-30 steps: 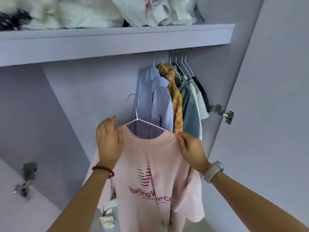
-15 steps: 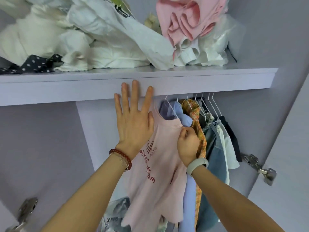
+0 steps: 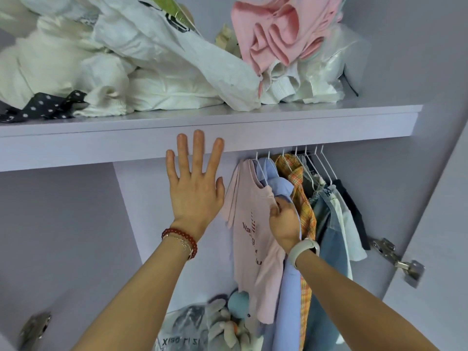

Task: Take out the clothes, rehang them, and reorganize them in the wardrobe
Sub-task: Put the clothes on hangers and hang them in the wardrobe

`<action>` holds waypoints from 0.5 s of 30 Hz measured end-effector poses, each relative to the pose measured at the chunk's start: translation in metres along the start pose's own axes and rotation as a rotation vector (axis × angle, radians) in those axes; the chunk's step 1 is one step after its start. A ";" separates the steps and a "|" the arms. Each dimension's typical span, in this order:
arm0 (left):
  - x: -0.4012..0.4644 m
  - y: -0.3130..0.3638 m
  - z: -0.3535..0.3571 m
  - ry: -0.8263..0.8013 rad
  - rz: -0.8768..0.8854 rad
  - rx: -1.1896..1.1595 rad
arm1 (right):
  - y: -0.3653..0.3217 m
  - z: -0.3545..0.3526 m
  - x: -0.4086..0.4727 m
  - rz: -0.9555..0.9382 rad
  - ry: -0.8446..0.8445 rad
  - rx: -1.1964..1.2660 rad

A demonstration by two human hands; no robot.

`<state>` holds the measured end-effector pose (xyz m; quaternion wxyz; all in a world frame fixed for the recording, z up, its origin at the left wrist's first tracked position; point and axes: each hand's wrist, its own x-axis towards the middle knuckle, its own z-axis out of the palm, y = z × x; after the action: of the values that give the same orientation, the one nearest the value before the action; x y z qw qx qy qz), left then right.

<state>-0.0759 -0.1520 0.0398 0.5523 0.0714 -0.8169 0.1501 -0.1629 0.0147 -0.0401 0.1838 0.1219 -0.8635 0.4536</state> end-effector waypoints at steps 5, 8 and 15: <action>-0.001 0.007 -0.017 -0.081 -0.094 -0.196 | 0.000 -0.037 -0.044 -0.104 -0.044 -0.099; -0.025 0.031 -0.030 -0.165 -0.158 -0.360 | 0.010 -0.069 -0.079 -0.169 0.019 -0.242; -0.126 0.136 -0.057 -0.645 0.005 -0.653 | 0.072 -0.148 -0.195 0.039 0.122 -0.452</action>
<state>-0.0164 -0.0116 -0.0791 0.2628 -0.0655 -0.9518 -0.1439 0.0166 0.1857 -0.1001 0.2493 0.0334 -0.9326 0.2587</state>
